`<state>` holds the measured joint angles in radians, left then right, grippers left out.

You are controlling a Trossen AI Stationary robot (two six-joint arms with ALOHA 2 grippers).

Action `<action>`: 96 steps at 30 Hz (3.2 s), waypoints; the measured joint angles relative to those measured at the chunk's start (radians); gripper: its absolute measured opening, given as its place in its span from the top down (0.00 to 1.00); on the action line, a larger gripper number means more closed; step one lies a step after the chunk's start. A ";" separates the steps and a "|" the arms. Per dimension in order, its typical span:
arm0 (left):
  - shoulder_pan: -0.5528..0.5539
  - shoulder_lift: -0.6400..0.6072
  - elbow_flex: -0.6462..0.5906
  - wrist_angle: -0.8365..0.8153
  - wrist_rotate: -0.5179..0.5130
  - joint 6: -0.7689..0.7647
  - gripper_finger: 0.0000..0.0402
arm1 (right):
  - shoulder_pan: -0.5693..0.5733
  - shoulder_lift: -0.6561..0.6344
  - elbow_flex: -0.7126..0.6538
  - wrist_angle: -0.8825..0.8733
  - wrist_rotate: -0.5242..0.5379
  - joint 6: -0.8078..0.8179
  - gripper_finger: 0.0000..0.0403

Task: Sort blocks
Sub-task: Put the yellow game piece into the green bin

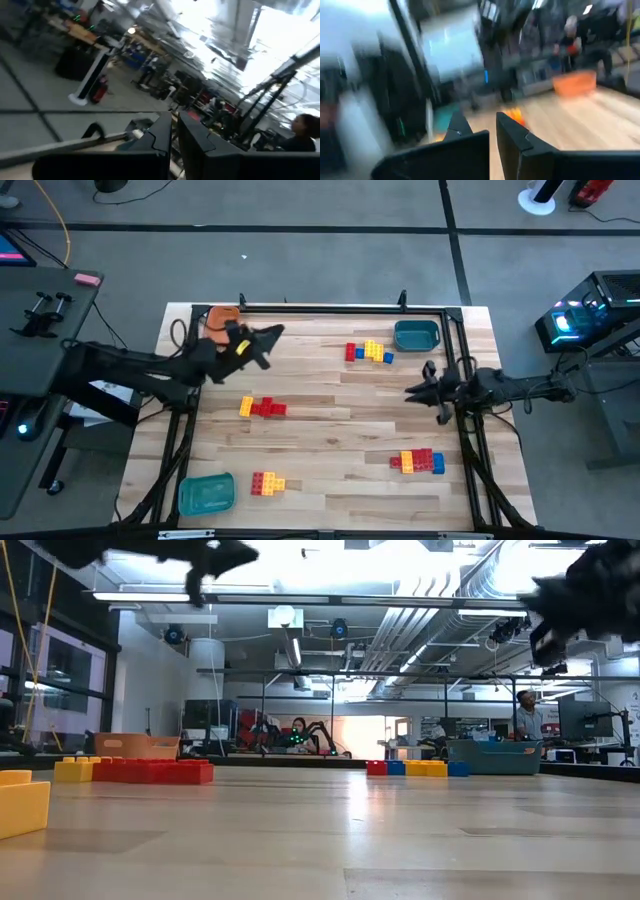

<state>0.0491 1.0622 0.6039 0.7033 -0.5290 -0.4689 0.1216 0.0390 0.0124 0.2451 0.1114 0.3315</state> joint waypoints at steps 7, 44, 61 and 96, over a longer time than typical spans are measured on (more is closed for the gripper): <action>0.039 -0.030 0.115 -0.003 0.152 0.090 0.95 | -0.001 0.041 0.000 0.416 0.507 0.279 1.00; -0.288 0.200 0.192 -1.683 0.446 -1.101 0.37 | -0.368 0.879 0.810 -0.519 0.297 0.235 0.65; -0.196 0.369 0.153 -1.697 0.373 -0.939 0.97 | -0.410 0.897 0.809 -0.511 0.218 0.187 0.61; -0.167 0.298 0.158 -1.623 0.381 -0.887 0.82 | -0.410 0.897 0.807 -0.520 0.255 0.188 0.61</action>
<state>-0.1181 1.3605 0.7616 -0.9200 -0.1479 -1.3564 -0.2882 0.9360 0.8196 -0.2750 0.3668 0.5191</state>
